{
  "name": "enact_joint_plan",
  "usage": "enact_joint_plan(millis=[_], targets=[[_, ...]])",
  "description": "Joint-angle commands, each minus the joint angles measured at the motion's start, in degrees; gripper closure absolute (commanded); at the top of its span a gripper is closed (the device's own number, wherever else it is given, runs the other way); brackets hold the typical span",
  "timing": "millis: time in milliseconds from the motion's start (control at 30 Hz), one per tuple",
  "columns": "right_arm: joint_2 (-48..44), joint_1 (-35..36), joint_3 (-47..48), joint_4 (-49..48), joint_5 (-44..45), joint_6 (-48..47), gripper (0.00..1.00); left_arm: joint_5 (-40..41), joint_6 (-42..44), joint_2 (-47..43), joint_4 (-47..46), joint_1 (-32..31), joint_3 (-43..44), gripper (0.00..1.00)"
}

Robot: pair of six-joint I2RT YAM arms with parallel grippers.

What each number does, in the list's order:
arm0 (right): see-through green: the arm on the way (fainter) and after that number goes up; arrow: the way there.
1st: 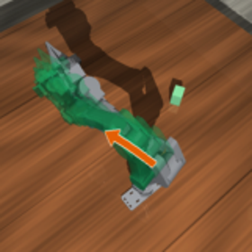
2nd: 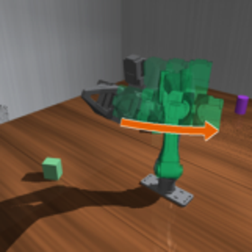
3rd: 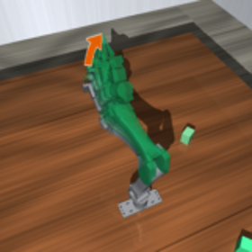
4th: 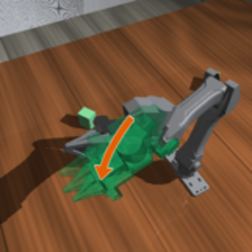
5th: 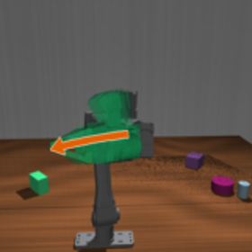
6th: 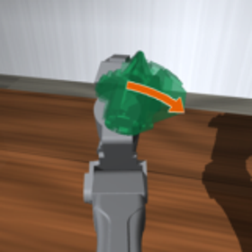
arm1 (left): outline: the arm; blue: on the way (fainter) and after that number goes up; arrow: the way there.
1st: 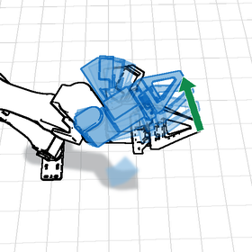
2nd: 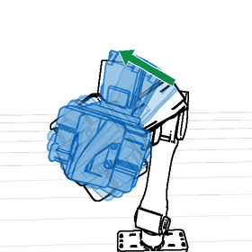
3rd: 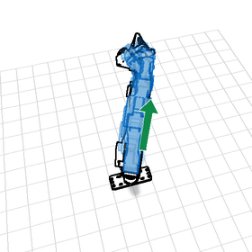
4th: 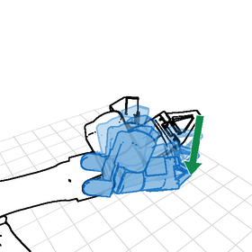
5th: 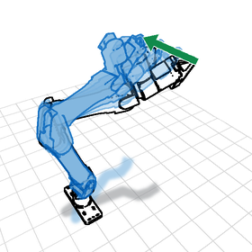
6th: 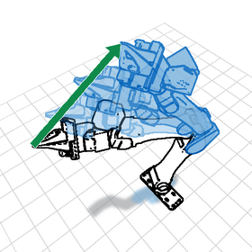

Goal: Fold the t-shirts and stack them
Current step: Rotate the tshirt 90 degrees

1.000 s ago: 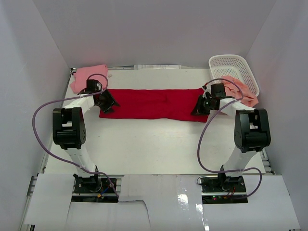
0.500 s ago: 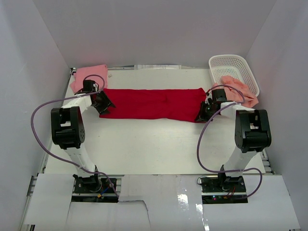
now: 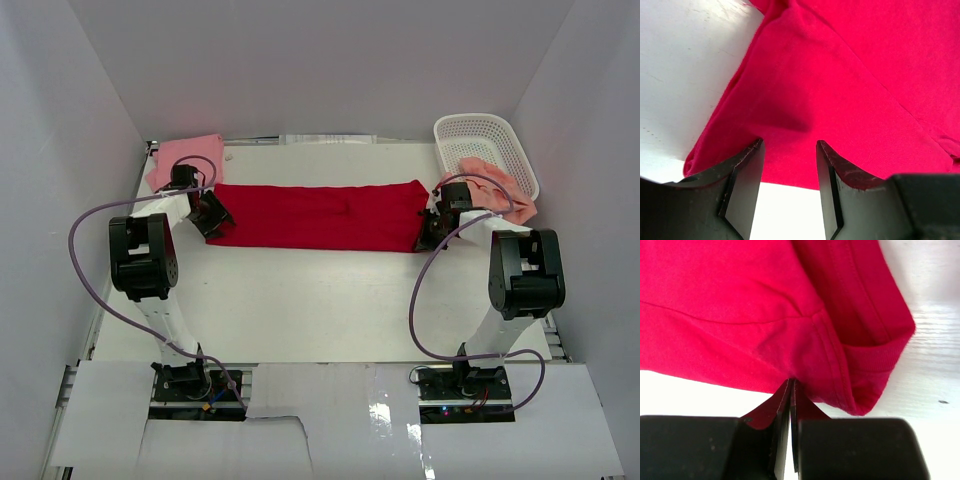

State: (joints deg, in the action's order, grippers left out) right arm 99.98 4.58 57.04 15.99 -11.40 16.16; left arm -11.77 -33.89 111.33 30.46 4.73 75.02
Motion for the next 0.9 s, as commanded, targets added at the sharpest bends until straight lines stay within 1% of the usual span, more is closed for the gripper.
enact_joint_plan(millis=[0,67,167,333,700,867], targets=[[0.5,-0.4,1.3,4.3,6.5,-1.5,0.92,4.5,0.9,-0.2,2.3,0.6,0.8,0.43],[0.6,-0.4,1.6,4.8,7.2,-1.5,0.92,4.7,1.0,-0.4,2.6,0.6,0.8,0.43],[0.0,-0.4,1.9,4.8,5.9,-1.6,0.92,3.7,0.7,-1.0,2.7,0.6,0.3,0.44],[0.4,-0.4,3.3,5.4,6.2,-1.5,0.92,3.3,0.5,-2.4,2.6,0.6,-2.5,0.44],[5.9,-0.4,7.8,6.2,5.4,-1.3,0.92,4.1,0.5,-4.7,2.6,0.6,-8.0,0.44],[10.8,-0.4,13.7,7.4,4.7,-1.1,0.92,4.7,0.9,-6.6,3.0,0.6,-11.7,0.44]])
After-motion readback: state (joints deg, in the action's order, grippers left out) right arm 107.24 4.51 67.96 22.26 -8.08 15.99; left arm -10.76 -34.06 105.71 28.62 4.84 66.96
